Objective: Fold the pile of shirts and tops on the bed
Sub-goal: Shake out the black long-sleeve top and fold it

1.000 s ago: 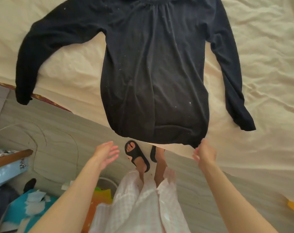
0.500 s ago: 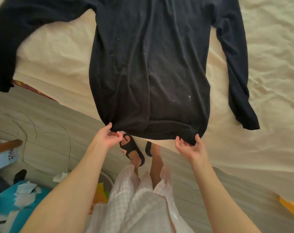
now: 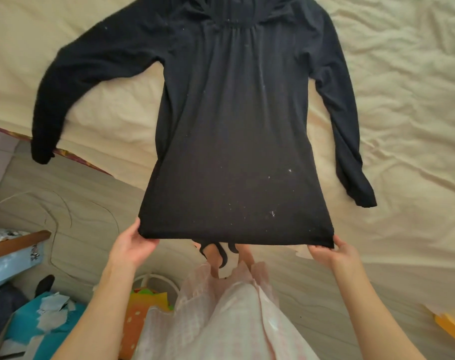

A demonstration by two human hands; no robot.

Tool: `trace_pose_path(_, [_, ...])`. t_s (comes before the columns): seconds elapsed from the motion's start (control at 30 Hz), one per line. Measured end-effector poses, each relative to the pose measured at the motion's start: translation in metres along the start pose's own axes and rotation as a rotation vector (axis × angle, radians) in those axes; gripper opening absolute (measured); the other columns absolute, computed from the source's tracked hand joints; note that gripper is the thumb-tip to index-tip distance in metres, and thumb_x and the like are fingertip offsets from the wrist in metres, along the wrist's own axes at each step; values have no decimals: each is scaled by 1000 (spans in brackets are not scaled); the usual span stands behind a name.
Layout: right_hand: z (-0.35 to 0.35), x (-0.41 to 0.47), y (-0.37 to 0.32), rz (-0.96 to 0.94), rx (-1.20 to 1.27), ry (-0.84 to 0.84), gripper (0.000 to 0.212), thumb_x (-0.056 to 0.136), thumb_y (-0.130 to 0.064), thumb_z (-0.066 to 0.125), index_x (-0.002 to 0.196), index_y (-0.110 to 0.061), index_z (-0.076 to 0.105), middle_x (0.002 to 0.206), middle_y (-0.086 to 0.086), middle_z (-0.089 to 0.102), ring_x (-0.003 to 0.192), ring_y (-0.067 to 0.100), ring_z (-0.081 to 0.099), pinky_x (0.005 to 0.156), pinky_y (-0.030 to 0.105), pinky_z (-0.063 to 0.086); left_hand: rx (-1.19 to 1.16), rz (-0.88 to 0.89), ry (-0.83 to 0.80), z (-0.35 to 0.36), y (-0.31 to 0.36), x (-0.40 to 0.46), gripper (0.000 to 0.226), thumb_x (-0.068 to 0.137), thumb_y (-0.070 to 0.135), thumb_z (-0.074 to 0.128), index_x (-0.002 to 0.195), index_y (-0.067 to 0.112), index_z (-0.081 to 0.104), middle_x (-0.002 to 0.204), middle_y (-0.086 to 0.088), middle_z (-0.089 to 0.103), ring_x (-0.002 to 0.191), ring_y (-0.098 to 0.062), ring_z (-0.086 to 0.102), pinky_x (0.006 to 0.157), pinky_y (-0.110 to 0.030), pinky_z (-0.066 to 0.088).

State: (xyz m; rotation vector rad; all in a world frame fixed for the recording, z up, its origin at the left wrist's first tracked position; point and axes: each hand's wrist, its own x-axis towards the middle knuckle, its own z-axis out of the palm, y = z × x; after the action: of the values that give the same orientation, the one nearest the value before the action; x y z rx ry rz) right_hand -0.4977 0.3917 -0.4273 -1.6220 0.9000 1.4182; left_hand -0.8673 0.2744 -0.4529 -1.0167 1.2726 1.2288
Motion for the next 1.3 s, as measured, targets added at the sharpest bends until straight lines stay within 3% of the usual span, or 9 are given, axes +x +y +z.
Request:
trace_pose_path(0.33, [-20,0,-7,-77,160,-155,35,99,-18,31,108,-12,64,98,13,72,94,27,66,72,38,52,-106,261,-286,-15,-21,-41,77,50,26,75,125,21,57,117,-4,67,106,-25,64,86,-44,47])
trace_pose_path(0.4, [-22,4,-7,-46,133,-130,36,99,-19,31,112,-8,62,104,17,70,99,31,64,79,40,51,-90,218,-223,-15,-19,-36,72,53,22,75,123,20,58,114,-5,68,105,-25,63,84,-42,49])
trace_pose_path(0.53, [-27,9,-8,-97,13,-78,37,100,-23,33,127,-10,54,125,16,60,117,34,55,106,42,39,-23,224,-35,-25,-18,-14,19,95,17,48,109,27,56,103,-2,66,103,-19,57,87,-32,45])
trace_pose_path(0.67, [-29,9,-2,-161,-123,-47,35,102,-26,32,129,-14,51,129,10,57,114,29,55,101,39,42,102,250,23,-26,-25,-1,20,100,15,39,108,28,51,106,-1,60,94,-15,55,74,-27,41])
trace_pose_path(0.77, [-29,11,-1,-155,-337,16,29,102,-20,33,120,-10,53,128,6,56,106,24,55,95,32,40,319,194,168,-29,-34,7,35,99,19,42,134,24,43,93,2,54,79,-12,50,66,-26,38])
trace_pose_path(0.83, [-32,15,-2,-195,-538,102,26,102,-14,33,121,-8,49,140,7,47,123,24,47,98,32,37,459,170,292,-29,-38,8,40,98,19,45,138,16,40,96,-1,50,76,-14,47,68,-30,39])
trace_pose_path(0.97, [-26,14,-20,-348,-681,159,39,101,-12,38,138,0,37,140,16,46,129,28,45,95,36,41,685,257,320,-9,-46,0,40,99,13,41,139,11,39,137,-12,44,110,-26,48,90,-37,40])
trace_pose_path(1.17, [12,10,-61,-648,-665,192,40,99,-25,47,132,-2,45,127,15,55,109,26,57,92,37,51,1590,740,1,61,-98,-24,42,97,11,45,138,14,41,144,-8,40,133,-24,37,107,-37,32])
trace_pose_path(1.3, [43,13,-91,-291,-583,-25,55,96,-44,48,138,-12,38,119,10,51,111,24,54,92,41,48,1859,821,-139,121,-152,-23,46,97,18,46,142,20,36,151,-1,30,139,-19,28,110,-37,29])
